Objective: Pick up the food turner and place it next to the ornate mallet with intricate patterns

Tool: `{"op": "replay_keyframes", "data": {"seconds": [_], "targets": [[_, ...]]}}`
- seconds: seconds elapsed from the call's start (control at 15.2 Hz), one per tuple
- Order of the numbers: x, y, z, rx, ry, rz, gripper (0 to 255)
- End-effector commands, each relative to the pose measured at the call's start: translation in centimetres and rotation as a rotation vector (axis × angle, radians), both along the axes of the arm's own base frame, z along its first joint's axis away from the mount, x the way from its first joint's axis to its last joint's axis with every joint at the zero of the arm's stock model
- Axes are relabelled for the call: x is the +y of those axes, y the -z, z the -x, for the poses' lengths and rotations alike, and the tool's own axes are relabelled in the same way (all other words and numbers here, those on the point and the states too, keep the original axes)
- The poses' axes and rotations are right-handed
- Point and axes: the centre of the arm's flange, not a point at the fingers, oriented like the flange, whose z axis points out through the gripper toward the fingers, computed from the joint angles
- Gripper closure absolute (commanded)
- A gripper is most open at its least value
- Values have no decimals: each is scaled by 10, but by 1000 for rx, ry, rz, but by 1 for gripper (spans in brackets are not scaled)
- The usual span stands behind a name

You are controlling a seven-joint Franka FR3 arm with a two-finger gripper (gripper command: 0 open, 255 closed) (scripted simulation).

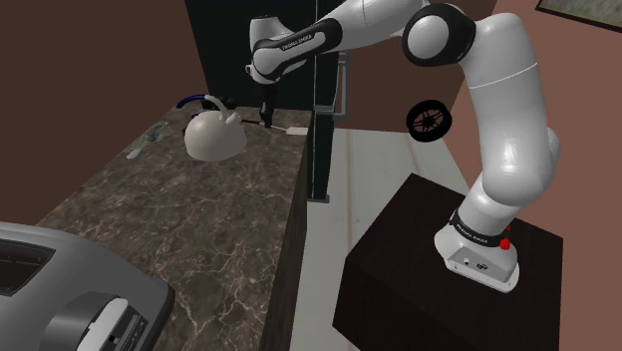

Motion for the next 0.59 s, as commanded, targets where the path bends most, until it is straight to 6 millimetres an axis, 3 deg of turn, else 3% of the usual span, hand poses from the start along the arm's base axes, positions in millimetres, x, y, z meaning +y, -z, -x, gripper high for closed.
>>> {"op": "replay_keyframes", "data": {"seconds": [0.0,0.33,0.53], "targets": [[0,0,0,0,0,0,0],[0,0,0,0,0,0,0],[-1,-39,2,0,0,0,0]]}}
